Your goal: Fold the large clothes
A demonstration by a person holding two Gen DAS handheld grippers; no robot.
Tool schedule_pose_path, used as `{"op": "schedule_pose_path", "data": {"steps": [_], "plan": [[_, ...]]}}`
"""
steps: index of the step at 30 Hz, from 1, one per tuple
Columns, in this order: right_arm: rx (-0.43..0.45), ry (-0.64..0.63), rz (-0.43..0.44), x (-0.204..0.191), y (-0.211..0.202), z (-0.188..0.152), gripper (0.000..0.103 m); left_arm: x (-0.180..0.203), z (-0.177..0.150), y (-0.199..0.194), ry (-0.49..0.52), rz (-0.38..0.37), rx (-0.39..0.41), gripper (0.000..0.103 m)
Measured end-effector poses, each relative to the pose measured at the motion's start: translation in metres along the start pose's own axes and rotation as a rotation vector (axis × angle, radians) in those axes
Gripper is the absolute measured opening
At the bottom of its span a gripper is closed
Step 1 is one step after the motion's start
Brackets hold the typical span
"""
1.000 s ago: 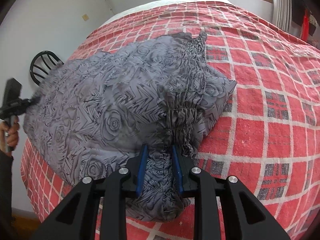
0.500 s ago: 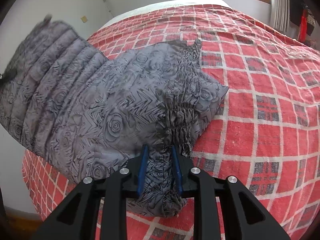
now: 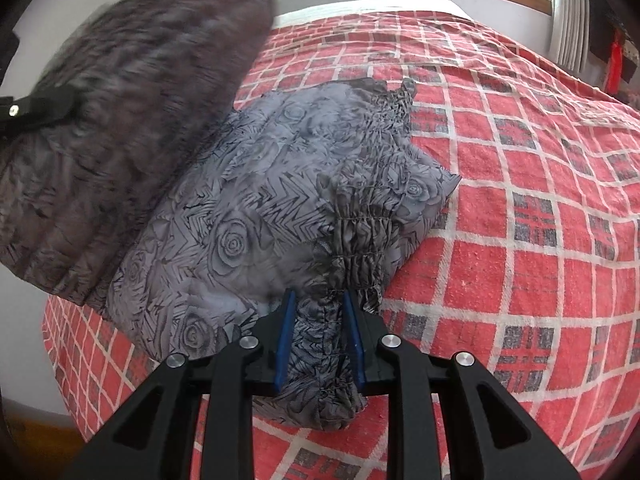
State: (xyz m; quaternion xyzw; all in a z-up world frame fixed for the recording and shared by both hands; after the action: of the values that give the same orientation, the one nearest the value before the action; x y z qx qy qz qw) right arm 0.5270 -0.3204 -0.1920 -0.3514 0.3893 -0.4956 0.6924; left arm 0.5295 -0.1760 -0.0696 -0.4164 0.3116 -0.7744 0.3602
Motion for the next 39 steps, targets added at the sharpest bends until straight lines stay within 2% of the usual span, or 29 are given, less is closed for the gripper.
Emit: {"op": "schedule_pose_path", "data": {"steps": [6,11,14,18,20,21,22,23,26,28,31,35,39], "plan": [[-0.004,-0.018,0.005,0.0,0.002,-0.001,0.023,0.021,-0.009,0.042,0.05,0.005,-0.027,0.017],[-0.007,-0.021,0.014,0.002,-0.001,0.001,0.024,0.017,-0.021,0.066,0.029,-0.123,-0.032,0.027],[-0.003,0.012,0.05,0.008,-0.009,0.001,0.027,0.013,-0.03,0.075,0.014,-0.196,-0.009,0.031],[0.024,0.047,0.078,0.016,-0.029,0.003,0.03,0.017,-0.035,0.072,0.01,-0.233,0.022,0.033],[0.036,0.067,0.094,0.019,-0.04,0.005,0.033,0.025,-0.036,0.063,0.039,-0.256,0.043,0.04],[0.04,0.082,0.107,0.021,-0.043,0.007,0.035,0.028,-0.037,0.059,0.053,-0.256,0.052,0.042],[0.047,0.118,0.132,0.025,-0.049,0.01,0.042,0.031,-0.037,0.056,0.07,-0.249,0.061,0.047],[0.053,0.144,0.146,0.029,-0.052,0.013,0.05,0.034,-0.037,0.055,0.078,-0.241,0.064,0.048],[0.064,0.212,0.201,0.035,-0.061,0.021,0.063,0.042,-0.043,0.046,0.118,-0.216,0.076,0.048],[0.057,0.243,0.248,0.036,-0.064,0.026,0.064,0.043,-0.043,0.034,0.13,-0.226,0.091,0.049],[0.051,0.28,0.306,0.036,-0.062,0.033,0.067,0.045,-0.042,0.006,0.151,-0.248,0.124,0.055],[0.035,0.311,0.385,0.034,-0.052,0.04,0.077,0.04,-0.043,-0.027,0.212,-0.185,0.154,0.059],[0.012,0.326,0.451,0.026,-0.028,0.048,0.077,0.012,-0.049,-0.036,0.204,-0.155,0.147,0.059]]}}
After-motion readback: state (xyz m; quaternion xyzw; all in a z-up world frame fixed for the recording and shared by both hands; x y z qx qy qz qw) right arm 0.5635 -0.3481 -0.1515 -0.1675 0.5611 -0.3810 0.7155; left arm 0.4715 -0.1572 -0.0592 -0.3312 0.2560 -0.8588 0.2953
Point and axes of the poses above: each gripper's, at about its wrist camera, not at the fingertips, and y roughly the way its jaws point, x to its right, z to its top, the point moved 2 cm from there along y, roughly the way its jaws point, and after that the axes turned 6 degrees about -z, right-handed, at the moved point
